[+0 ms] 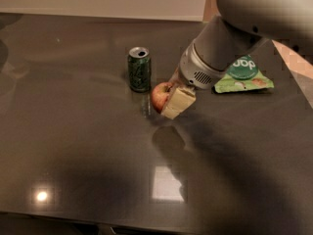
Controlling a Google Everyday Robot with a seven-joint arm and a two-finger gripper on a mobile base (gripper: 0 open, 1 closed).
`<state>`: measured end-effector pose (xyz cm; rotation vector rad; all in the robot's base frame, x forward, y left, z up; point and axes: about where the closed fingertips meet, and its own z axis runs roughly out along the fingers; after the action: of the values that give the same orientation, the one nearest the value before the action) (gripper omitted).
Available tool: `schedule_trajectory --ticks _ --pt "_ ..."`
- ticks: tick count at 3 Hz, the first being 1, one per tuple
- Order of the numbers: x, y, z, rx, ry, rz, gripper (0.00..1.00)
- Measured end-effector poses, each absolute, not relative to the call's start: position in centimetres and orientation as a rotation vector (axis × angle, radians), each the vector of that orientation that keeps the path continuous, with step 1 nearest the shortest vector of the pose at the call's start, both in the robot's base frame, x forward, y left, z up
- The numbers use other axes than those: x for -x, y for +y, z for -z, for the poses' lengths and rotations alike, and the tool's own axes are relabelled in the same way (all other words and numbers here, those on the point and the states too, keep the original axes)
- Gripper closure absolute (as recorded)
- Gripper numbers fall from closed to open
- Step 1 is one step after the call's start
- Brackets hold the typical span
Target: Move apple near green can
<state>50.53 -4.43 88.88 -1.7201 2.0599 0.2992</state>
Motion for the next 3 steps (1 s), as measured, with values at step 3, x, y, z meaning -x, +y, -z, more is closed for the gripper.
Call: schedule_trajectory --ticks 3 --pt "-59.0 -2.3 -86.4 1.526 2.177 -0.248 0.84"
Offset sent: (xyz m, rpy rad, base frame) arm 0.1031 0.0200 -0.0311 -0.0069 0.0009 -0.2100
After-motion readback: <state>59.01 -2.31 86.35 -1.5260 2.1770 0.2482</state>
